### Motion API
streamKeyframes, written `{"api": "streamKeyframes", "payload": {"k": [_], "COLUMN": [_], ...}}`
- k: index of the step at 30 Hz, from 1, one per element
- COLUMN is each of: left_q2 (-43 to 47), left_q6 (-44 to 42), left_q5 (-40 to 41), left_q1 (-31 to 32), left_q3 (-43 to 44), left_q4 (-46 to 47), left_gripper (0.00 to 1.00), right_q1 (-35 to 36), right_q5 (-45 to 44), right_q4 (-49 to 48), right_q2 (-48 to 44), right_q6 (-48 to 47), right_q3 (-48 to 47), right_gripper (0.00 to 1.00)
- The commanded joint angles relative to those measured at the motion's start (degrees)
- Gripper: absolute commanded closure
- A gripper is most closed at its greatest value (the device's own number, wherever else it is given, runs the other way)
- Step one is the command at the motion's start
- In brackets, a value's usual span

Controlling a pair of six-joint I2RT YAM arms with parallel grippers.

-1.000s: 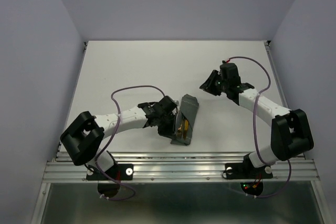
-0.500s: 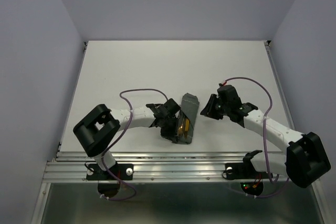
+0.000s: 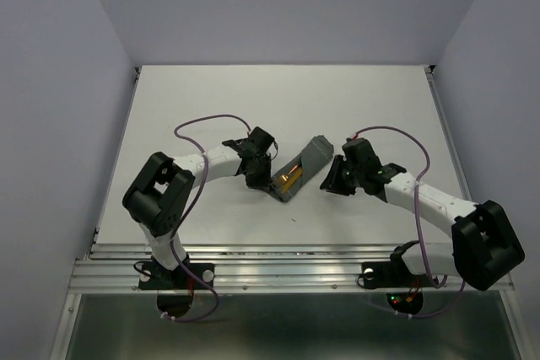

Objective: Fold the napkin into a case and place the utensils inside
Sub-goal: Move the smaller rectangle folded napkin to the center of the board.

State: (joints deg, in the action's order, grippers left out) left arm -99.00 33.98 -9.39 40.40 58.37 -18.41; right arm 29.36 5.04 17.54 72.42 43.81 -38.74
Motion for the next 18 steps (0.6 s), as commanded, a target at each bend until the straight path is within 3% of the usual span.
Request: {"api": "streamKeyframes", "payload": {"k": [1, 13, 18], "left_q2": [1.17, 9.17, 12.86], "left_q6": [-1.73, 2.93, 3.82], "left_q5": [6.57, 3.24, 3.15], "left_q1": [-3.13, -3.31, -3.31], "left_q3": [2.45, -5.01, -8.09], "left_q4": [-1.28, 1.1, 1.01], "left_gripper": [1.0, 1.0, 1.0], "right_q1": [1.57, 2.1, 2.1], "right_q5": [0.59, 0.85, -3.01], "right_q4": [-2.16, -1.63, -0.49], "right_q2": [0.87, 11.41, 11.95], "right_q6": [0.66, -4.08, -4.26], "right_q3": [-2.57, -10.91, -12.85], "right_gripper": [0.69, 0.71, 0.69]}}
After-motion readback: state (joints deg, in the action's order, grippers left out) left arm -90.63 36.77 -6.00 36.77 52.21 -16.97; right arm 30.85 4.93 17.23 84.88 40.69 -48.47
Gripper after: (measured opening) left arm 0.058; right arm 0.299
